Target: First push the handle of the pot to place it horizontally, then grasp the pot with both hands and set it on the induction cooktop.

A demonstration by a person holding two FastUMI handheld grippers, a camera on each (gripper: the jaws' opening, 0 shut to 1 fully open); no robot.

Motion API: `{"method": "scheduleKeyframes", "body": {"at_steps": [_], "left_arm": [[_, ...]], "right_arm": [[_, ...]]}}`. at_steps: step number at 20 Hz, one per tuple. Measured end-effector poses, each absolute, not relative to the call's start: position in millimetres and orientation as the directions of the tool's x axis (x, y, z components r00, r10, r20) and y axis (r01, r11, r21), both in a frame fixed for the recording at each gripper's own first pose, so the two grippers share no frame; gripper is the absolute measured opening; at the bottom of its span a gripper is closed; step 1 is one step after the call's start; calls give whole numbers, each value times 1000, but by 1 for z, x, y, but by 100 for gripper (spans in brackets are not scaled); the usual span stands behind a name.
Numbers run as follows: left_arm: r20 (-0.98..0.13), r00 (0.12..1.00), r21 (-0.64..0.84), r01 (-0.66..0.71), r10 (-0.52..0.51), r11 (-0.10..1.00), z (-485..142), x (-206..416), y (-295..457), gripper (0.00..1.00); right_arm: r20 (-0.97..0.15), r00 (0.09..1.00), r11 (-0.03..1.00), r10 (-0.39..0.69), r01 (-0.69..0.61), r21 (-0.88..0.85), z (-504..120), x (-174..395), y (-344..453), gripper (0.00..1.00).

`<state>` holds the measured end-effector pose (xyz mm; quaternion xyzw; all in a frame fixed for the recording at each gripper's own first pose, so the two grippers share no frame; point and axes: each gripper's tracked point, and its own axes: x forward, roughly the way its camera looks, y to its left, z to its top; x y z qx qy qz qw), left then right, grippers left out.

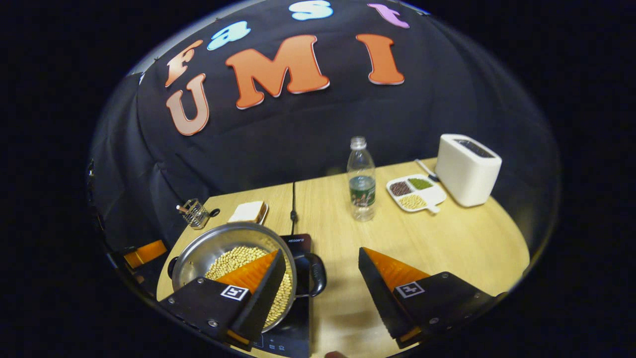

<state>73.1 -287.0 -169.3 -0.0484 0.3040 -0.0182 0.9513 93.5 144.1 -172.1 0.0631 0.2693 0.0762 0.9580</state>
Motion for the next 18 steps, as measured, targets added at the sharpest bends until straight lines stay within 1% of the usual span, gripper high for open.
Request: {"method": "scheduleKeyframes", "body": {"at_steps": [1, 2, 6, 7, 8, 12, 14, 18], "left_arm": [[-538, 840, -116, 10, -72, 993, -143, 69, -290, 95], [-493, 867, -112, 11, -66, 994, -117, 68, -288, 100], [-261, 965, -17, -22, 16, 1000, -9, 56, -269, 98], [-215, 976, -9, -22, 19, 1000, 14, 50, -267, 96], [-187, 982, -12, -19, 16, 1000, 32, 37, -266, 98], [-118, 993, -52, -9, 3, 999, 72, 3, -270, 99], [-96, 995, -46, -9, 4, 999, 85, -11, -275, 98], [-85, 995, -39, 47, -50, 998, 97, -40, -300, 96]], "right_arm": [[-474, 863, 982, 174, -119, 144, -152, 89, 134, 94], [-441, 881, 983, 173, -129, 128, -132, 82, 126, 94], [-302, 943, 989, 142, -125, 76, -55, 50, 76, 93], [-263, 956, 991, 127, -114, 64, -36, 43, 62, 94], [-227, 968, 994, 108, -99, 52, -20, 33, 48, 94], [-127, 989, 997, 76, -72, 34, 20, -4, 6, 93], [-119, 991, 997, 69, -65, 38, 19, -17, -4, 93], [-125, 988, 995, 89, -81, 64, 16, -45, -13, 93]]}}
